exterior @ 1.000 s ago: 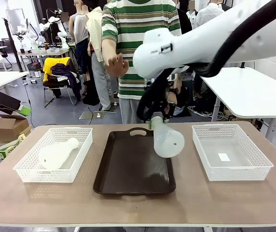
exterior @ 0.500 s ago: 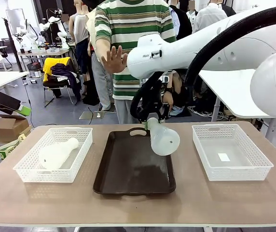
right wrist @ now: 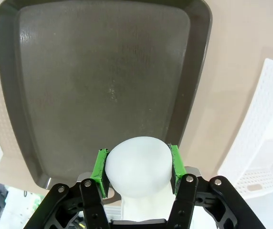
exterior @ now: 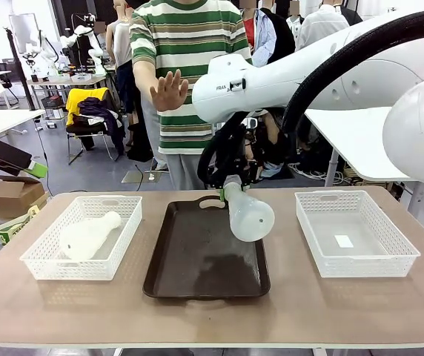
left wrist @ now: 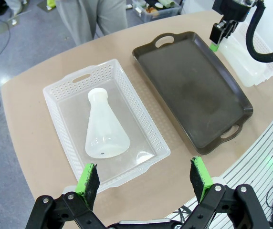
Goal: Prepare the laboratory tools.
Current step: While moving the picked Big flask to the Handle tray indicated by the person, stop as directed by the person.
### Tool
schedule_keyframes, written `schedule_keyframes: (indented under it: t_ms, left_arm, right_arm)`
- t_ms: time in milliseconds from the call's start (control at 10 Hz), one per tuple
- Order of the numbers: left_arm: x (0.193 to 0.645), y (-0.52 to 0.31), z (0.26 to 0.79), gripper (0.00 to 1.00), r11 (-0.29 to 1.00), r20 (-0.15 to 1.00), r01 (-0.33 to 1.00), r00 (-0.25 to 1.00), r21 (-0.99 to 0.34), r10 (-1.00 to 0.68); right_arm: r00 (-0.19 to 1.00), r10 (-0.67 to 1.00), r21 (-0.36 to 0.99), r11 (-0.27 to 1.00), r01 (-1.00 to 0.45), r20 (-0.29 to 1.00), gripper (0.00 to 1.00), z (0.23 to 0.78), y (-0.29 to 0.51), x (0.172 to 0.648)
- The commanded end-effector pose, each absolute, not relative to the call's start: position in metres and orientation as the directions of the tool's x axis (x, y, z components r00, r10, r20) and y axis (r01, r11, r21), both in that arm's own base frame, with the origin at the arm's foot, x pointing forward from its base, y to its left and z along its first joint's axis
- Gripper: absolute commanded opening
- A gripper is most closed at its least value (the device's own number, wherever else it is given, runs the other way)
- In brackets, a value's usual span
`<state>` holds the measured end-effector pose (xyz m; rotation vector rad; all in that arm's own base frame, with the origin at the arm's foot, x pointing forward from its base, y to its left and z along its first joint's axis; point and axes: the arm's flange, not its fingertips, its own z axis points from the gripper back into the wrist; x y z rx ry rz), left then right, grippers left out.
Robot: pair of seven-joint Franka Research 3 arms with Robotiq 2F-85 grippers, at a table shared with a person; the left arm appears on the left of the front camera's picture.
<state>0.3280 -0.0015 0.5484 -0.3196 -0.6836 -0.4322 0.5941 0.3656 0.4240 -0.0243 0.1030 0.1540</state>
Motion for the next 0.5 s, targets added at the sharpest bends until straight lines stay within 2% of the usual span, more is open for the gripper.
schedule_keyframes:
  t_ms: [0,400]
  left_arm:
    - [0.3281,0.0028,0.5473,1.0,0.859,0.663,0.494,0.689,-0.133,-0.294]
    - [0.3281,0.0028,0.5473,1.0,0.859,0.663,0.494,0.689,-0.133,-0.294]
  right_arm:
    - [0.983,0.15,-0.014,0.988,-0.153,-0.103,0.0,0.4232,0.3628,0.5921]
    - [0.983,0.15,-0.014,0.988,-0.153,-0.103,0.0,0.4232,0.3628,0.5921]
